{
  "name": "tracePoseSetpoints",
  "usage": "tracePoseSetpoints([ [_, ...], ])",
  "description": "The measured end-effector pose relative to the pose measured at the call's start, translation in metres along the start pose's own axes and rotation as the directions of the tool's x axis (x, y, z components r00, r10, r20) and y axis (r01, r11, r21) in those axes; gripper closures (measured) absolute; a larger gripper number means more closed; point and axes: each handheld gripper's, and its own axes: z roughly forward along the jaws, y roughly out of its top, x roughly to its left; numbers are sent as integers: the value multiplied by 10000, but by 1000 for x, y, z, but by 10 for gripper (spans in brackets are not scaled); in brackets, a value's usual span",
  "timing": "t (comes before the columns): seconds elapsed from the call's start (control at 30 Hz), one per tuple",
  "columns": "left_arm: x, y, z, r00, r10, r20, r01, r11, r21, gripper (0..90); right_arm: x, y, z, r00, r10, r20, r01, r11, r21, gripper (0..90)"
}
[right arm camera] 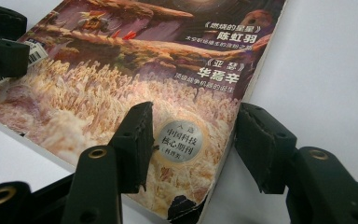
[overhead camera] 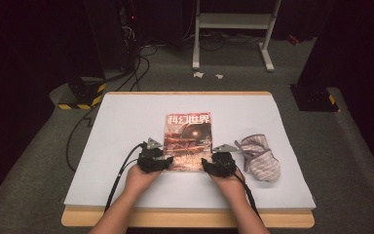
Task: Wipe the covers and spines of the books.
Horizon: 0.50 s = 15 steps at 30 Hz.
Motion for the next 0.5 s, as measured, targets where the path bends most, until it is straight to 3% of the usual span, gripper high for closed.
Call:
tracePoseSetpoints([
  [0.5, -14, -17, -16, 10000, 63, 58, -63, 10000, 27, 451, 11, -17, -17, 9996, -262, -146, 262, 9996, 54, 467],
])
